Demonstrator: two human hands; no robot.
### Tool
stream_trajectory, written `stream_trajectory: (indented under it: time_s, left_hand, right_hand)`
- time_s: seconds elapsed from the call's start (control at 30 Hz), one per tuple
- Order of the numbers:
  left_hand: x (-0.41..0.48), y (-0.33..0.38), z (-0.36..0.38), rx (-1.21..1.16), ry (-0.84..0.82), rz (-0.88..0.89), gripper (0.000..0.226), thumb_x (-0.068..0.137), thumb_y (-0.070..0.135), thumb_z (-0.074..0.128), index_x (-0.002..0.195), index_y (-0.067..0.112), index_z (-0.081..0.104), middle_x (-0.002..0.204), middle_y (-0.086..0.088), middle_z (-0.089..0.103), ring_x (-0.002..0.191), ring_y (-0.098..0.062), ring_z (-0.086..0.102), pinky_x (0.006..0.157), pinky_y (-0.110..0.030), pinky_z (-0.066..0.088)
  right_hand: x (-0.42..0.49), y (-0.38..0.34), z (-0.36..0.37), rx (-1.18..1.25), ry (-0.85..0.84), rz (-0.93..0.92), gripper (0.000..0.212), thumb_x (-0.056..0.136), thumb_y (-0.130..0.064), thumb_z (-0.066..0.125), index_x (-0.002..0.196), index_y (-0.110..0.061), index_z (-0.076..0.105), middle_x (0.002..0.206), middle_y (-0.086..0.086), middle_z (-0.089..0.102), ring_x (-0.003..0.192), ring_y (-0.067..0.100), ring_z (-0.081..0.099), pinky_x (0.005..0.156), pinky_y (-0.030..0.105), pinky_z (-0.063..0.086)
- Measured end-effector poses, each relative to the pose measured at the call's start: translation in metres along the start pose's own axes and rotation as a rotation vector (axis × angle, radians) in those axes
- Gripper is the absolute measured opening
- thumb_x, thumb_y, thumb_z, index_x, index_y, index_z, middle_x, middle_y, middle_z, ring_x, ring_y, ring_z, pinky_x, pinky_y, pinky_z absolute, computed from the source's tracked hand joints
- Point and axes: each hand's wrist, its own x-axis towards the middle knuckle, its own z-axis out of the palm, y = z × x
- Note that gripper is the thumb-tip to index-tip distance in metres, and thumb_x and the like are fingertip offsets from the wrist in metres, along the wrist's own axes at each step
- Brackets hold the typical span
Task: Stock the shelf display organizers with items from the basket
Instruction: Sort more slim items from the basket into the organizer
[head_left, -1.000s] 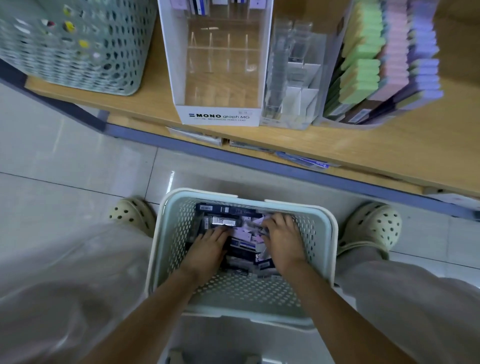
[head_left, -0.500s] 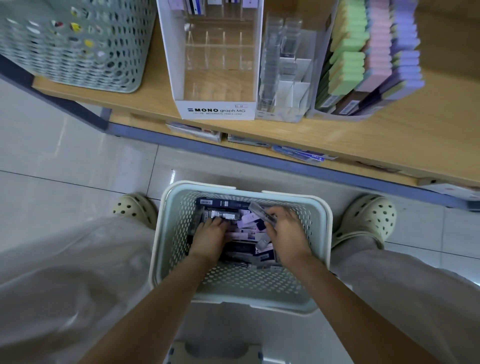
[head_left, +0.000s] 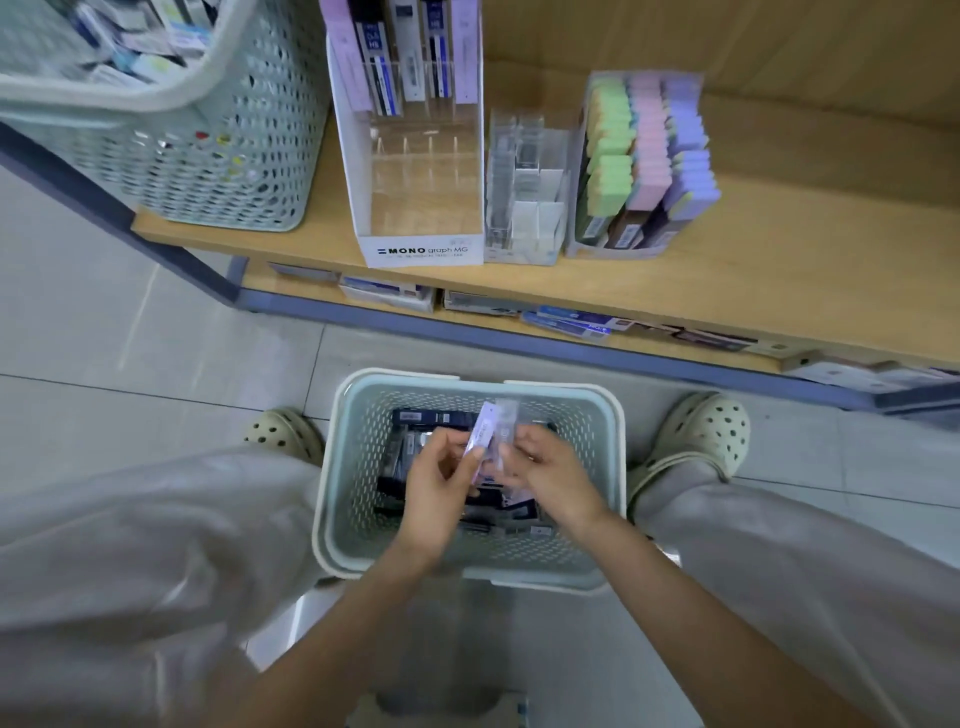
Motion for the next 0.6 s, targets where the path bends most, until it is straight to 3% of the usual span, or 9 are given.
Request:
stream_trajectory:
  time_s: [0.1,0.17,0.23,0.3,0.37,0.43,0.5,0.6]
  left_hand:
    - [-0.01,0.012,0.009,-0.037,-0.012,0.055,0.005,0.091,0.01,0.058,0.09,0.013,0.062,0.07,0.005,0.064,0.062,-0.004,0.054,0.063,-0.02,0.045]
    - [-0.016,0.022,0.017,-0.024,-0.069,0.096,0.01,0.092,0.01,0.057,0.093,0.018,0.064,0.077,0.007,0.066,0.069,-0.005,0.058,0.068,-0.02,0.046]
    - [-0.022,0.028,0.026,0.021,-0.134,0.129,0.02,0.092,0.009,0.057,0.095,0.027,0.064,0.085,0.009,0.068,0.075,-0.002,0.061,0.072,-0.015,0.047]
    - [-0.025,0.032,0.035,0.122,-0.202,0.163,0.026,0.092,0.007,0.056,0.096,0.031,0.062,0.092,0.014,0.064,0.078,0.006,0.059,0.074,-0.008,0.043]
    - [-0.024,0.029,0.04,0.225,-0.266,0.202,0.027,0.093,0.006,0.054,0.101,0.03,0.061,0.098,0.018,0.057,0.083,0.008,0.056,0.077,-0.006,0.04]
    - [-0.014,0.017,0.042,0.301,-0.295,0.179,0.022,0.094,0.009,0.053,0.106,0.026,0.062,0.1,0.016,0.055,0.087,0.005,0.056,0.081,-0.011,0.042]
    - [-0.002,0.002,0.044,0.371,-0.308,0.093,0.02,0.094,0.012,0.052,0.111,0.017,0.061,0.103,0.009,0.055,0.095,-0.007,0.056,0.083,-0.02,0.043]
    - [0.016,-0.016,0.05,0.452,-0.319,-0.047,0.024,0.095,0.011,0.052,0.117,0.007,0.058,0.107,0.002,0.053,0.101,-0.017,0.055,0.084,-0.022,0.04]
  right_hand:
    - [-0.013,-0.007,-0.012,0.002,0.048,-0.037,0.022,0.091,0.002,0.053,0.085,-0.019,0.056,0.084,0.01,0.067,0.081,0.024,0.063,0.076,0.034,0.055]
    - [-0.021,-0.005,-0.024,-0.021,0.054,-0.056,0.019,0.092,0.001,0.053,0.079,-0.013,0.057,0.071,0.006,0.068,0.071,0.016,0.062,0.07,0.031,0.055]
    - [-0.03,-0.003,-0.037,-0.002,0.072,-0.044,0.019,0.092,0.002,0.053,0.075,-0.006,0.055,0.061,-0.004,0.066,0.062,0.004,0.062,0.061,0.018,0.054]
    - [-0.036,0.002,-0.049,0.031,0.112,-0.04,0.014,0.092,0.0,0.053,0.08,0.007,0.052,0.068,0.007,0.063,0.068,0.007,0.061,0.06,0.016,0.052]
    - [-0.039,0.011,-0.059,0.027,0.215,-0.064,0.018,0.093,-0.005,0.054,0.083,0.01,0.049,0.077,0.023,0.055,0.076,0.018,0.055,0.069,0.031,0.056]
    - [-0.042,0.017,-0.067,0.027,0.322,-0.086,0.014,0.094,-0.012,0.054,0.085,-0.002,0.052,0.079,0.02,0.057,0.078,0.021,0.055,0.08,0.047,0.051]
    - [-0.043,0.02,-0.074,0.053,0.414,-0.089,0.012,0.094,-0.016,0.054,0.082,-0.016,0.05,0.076,0.005,0.057,0.077,0.019,0.056,0.078,0.043,0.048]
    - [-0.045,0.023,-0.084,0.065,0.48,-0.09,0.017,0.094,-0.016,0.054,0.078,-0.019,0.047,0.069,0.0,0.052,0.061,0.006,0.048,0.063,0.026,0.039]
